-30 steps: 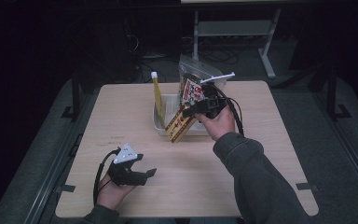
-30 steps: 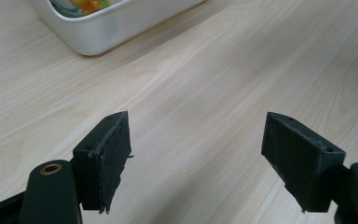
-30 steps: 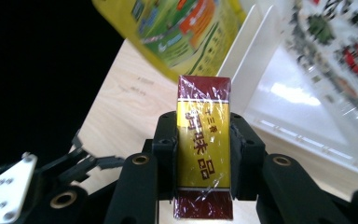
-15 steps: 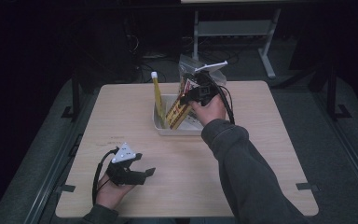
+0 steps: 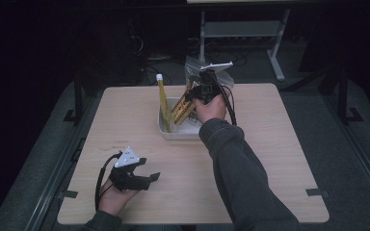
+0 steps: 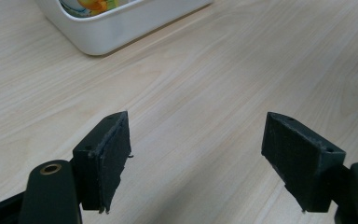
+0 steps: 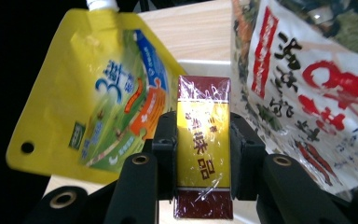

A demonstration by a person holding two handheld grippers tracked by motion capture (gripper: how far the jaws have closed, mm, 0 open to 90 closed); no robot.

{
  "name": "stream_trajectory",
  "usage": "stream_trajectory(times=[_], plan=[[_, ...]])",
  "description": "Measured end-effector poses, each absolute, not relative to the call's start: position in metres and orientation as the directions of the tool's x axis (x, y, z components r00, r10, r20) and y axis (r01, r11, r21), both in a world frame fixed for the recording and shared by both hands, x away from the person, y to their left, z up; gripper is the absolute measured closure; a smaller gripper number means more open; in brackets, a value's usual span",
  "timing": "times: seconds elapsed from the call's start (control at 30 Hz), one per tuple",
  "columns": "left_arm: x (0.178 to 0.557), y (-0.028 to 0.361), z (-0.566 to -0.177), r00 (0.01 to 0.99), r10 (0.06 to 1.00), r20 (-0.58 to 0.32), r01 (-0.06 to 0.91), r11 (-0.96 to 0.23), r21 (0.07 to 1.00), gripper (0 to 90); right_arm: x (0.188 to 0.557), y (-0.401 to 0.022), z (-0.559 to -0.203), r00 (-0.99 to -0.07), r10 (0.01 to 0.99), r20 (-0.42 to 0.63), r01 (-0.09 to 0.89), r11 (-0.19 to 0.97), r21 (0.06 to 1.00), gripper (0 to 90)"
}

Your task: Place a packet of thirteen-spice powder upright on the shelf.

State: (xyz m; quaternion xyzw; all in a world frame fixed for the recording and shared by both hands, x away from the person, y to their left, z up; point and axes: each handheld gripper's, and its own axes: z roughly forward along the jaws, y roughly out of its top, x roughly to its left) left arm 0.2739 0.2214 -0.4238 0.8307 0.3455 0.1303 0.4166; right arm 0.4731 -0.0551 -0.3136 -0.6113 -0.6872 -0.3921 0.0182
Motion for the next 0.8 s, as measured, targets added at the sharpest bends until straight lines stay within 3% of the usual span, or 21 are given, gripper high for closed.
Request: stream_trajectory(times=[0.8], plan=[[0.274, 0.222, -0.424, 0.728, 0.681, -0.080, 0.469, -0.410, 0.783, 23.2, 0.485, -0.036, -0.332, -0.220, 0.845, 0.487, 0.833, -0.097, 0.545, 67.3]])
